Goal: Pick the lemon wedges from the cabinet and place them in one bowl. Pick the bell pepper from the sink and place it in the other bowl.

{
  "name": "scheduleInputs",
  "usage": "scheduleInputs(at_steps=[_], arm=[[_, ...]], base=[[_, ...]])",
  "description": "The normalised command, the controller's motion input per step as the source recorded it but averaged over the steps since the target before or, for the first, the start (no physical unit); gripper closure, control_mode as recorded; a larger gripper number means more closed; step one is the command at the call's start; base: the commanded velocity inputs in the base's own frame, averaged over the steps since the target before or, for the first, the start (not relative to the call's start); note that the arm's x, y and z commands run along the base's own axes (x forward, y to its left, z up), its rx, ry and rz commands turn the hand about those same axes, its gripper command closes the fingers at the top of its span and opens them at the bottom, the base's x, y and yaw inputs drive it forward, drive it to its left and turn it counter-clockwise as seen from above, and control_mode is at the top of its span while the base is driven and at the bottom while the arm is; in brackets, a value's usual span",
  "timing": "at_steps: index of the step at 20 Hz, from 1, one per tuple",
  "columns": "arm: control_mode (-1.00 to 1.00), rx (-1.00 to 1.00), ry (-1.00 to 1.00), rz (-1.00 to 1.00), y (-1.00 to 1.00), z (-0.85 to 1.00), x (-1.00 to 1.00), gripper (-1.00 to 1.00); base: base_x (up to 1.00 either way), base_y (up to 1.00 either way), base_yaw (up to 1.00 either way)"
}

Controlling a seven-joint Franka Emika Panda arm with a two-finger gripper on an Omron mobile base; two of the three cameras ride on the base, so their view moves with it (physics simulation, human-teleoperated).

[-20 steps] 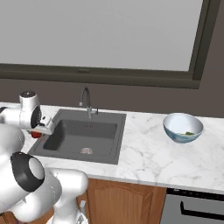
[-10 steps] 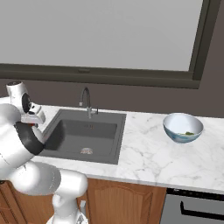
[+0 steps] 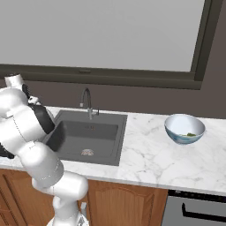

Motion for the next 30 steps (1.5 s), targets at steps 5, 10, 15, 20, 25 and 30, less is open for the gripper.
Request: scheduleInputs(at_steps=[5,10,15,20,25,30], arm=[[-1.0,0.0,0.0,-0.02,0.41,0.0,0.23,1.0],[-1.0,0.0,0.0,-0.08,0.33,0.05,0.01,1.0],[-1.0,0.0,0.0,-0.11,0.15,0.2,0.0,1.0],[-1.0,0.0,0.0,-0.12,0.29,0.03,0.02,1.0],[-1.0,0.0,0.0,-0.11,0.36,0.0,0.08,1.0],[-1.0,-0.04,-0.01,-0.07,0.2,0.0,0.08,1.0]], base=[[0.0,0.0,0.0],[0.0,0.0,0.0],[0.0,0.0,0.0],[0.0,0.0,0.0],[0.0,0.0,0.0],[0.0,0.0,0.0]])
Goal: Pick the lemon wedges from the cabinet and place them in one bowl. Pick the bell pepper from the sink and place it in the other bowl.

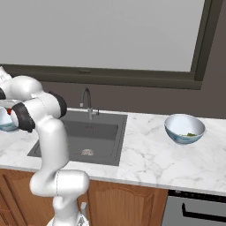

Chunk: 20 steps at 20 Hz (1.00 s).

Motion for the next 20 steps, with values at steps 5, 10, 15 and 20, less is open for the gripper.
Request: scheduleInputs(at_steps=[5,10,15,20], arm=[[-1.0,-0.02,-0.07,-0.03,0.19,-0.1,0.16,1.0],[-1.0,0.02,-0.01,-0.03,0.26,-0.22,0.16,1.0],[-1.0,0.0,0.0,-0.03,0.3,-0.06,0.26,1.0],[-1.0,0.0,0.0,-0.06,0.21,-0.16,0.13,1.0]], base=[[0.0,0.0,0.0],[0.0,0.0,0.0],[0.0,0.0,0.0],[0.0,0.0,0.0]])
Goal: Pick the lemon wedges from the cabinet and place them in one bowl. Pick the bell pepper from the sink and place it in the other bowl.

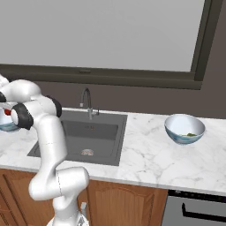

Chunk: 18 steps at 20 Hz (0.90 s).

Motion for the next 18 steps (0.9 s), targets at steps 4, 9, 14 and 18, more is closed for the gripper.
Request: scheduleInputs(at_steps=[4,9,14,18], arm=[[-1.0,0.01,0.0,-0.06,0.11,-0.16,0.01,1.0],[-1.0,0.02,-0.01,-0.08,0.09,-0.21,0.0,-1.0],[-1.0,0.0,0.0,-0.04,0.0,-0.06,0.01,-1.0],[-1.0,0.0,0.0,-0.01,0.0,0.0,0.03,-1.0]], base=[[0.0,0.0,0.0],[0.0,0.0,0.0],[0.0,0.0,0.0],[0.0,0.0,0.0]])
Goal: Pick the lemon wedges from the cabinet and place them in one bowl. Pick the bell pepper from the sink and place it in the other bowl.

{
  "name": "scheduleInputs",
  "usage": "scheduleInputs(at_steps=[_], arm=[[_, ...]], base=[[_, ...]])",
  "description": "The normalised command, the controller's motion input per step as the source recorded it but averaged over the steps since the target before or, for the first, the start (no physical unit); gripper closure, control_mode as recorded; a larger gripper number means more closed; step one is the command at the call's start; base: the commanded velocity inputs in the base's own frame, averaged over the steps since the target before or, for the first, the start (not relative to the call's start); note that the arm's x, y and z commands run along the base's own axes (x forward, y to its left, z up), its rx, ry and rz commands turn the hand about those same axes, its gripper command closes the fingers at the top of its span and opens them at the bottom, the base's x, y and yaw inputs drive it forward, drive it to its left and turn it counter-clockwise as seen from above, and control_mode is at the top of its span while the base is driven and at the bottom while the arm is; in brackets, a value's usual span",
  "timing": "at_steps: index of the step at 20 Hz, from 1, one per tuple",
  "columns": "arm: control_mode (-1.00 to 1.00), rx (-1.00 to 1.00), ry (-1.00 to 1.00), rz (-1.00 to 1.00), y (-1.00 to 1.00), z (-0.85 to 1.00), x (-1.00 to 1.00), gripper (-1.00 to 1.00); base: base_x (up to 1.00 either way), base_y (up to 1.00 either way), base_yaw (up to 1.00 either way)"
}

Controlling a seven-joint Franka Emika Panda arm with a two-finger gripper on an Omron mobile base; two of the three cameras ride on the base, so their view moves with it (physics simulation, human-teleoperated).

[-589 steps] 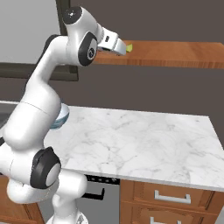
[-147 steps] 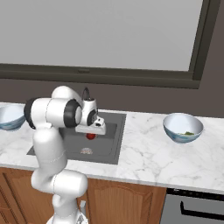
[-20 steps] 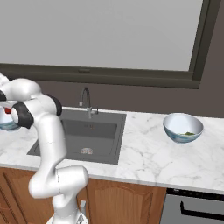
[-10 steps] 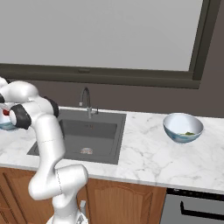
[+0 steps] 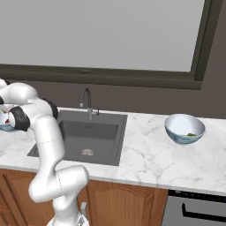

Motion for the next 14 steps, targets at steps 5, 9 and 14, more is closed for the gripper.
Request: scheduleInputs(at_steps=[5,9,14], arm=[[-1.0,0.0,0.06,0.0,-0.08,0.07,0.1,-1.0],[-1.0,-0.01,0.03,0.0,-0.62,0.05,-0.39,-1.0],[-1.0,0.0,-0.05,0.0,-0.73,0.18,-0.71,-1.0]], base=[[0.0,0.0,0.0],[0.0,0.0,0.0],[0.0,0.0,0.0]])
